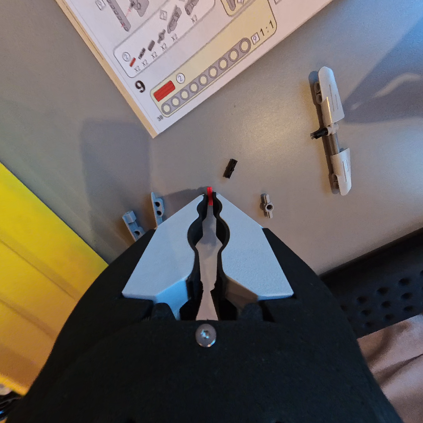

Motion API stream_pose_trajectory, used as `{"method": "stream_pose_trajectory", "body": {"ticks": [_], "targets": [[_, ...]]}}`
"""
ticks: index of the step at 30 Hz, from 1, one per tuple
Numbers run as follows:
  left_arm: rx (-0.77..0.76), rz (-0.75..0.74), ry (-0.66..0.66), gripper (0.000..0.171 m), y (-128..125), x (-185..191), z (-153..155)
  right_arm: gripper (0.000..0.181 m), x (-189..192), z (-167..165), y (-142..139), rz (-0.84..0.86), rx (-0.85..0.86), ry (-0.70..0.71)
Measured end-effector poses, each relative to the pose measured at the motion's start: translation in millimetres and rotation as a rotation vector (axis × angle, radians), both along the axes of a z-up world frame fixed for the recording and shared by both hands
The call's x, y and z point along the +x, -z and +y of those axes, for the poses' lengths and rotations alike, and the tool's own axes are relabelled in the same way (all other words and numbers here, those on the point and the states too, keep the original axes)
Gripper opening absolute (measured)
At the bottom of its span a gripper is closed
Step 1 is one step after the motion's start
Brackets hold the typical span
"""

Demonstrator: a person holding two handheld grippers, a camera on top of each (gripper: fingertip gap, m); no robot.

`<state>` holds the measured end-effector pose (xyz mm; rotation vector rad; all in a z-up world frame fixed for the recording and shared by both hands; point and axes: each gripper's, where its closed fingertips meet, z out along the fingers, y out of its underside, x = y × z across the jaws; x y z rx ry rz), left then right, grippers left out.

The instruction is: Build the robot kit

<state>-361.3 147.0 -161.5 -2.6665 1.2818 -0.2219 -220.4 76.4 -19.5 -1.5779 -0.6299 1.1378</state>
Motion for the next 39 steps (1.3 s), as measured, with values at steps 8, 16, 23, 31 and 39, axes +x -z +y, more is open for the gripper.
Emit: {"method": "stream_pose_trajectory", "body": {"ticks": [8,16,23,31,39], "targets": [[0.461,-0.67,-0.097,0.001,-144,21,20,0.006,28,27,12,-0.021,-0.043,0.209],[0.536,-1.109,0.032,0.001,-173,50,-22,0.005,16,30,4,0.142,-0.113,0.091],[0.403,-1.36,0.238,0.0,-267,98,-33,0.005,17,31,-125,0.447,-0.077,-0.081],[0.582,-1.225,0.358,0.001,-351,173,-42,0.005,62,22,-216,0.645,-0.023,-0.075],[0.679,-1.149,0.344,0.001,-330,183,-31,0.005,90,22,-202,0.701,-0.1,-0.088]]}}
